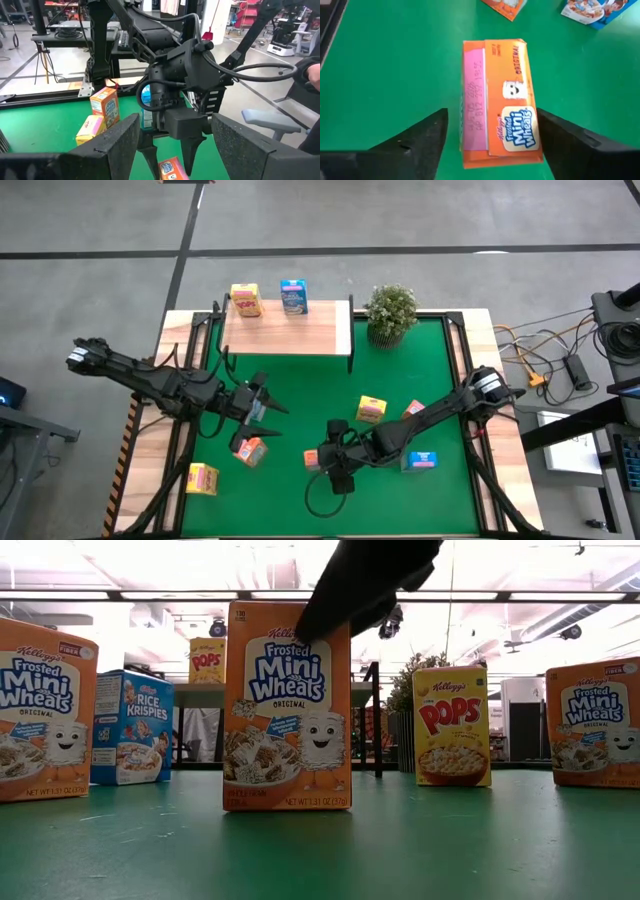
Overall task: Stack cereal on shelf
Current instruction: Put the middle orange cereal box on the shelf
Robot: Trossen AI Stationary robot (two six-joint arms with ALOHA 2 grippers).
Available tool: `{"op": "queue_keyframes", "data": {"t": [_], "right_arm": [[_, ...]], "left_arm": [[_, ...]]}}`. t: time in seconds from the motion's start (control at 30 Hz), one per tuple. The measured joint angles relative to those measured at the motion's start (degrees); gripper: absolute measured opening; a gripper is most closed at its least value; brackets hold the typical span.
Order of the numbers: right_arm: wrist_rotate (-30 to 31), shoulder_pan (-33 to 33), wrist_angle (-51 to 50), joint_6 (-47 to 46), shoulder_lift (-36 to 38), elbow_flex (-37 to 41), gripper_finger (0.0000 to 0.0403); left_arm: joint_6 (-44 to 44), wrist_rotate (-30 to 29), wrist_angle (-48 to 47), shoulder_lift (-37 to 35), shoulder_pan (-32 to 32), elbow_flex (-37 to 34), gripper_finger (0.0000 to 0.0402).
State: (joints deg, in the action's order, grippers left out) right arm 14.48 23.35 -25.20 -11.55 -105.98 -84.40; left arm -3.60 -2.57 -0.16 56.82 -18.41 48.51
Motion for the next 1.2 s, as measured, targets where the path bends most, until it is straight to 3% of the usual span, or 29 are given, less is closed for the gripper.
{"op": "queue_keyframes", "data": {"t": [0.43, 0.73, 0.97, 1.2], "right_arm": [[-1.4, -0.4, 0.0, -0.4, 0.2, 0.0, 0.0180], [-1.5, -0.7, -1.1, -0.4, 1.9, -0.3, 0.0173], [-1.5, -4.5, -13.1, 1.4, 4.8, -8.5, 0.0173], [-1.5, -12.4, -24.9, 10.9, 5.9, -19.8, 0.0173]], "left_arm": [[0.0, 0.0, 0.3, 0.0, 0.0, 0.0, 0.0231], [0.1, 0.0, 0.4, -0.4, 0.0, 0.0, 0.0231], [1.7, -0.1, 0.8, -2.2, 0.2, 0.1, 0.0231], [3.9, -3.1, 0.5, -3.9, 0.2, 0.1, 0.0231]]}}
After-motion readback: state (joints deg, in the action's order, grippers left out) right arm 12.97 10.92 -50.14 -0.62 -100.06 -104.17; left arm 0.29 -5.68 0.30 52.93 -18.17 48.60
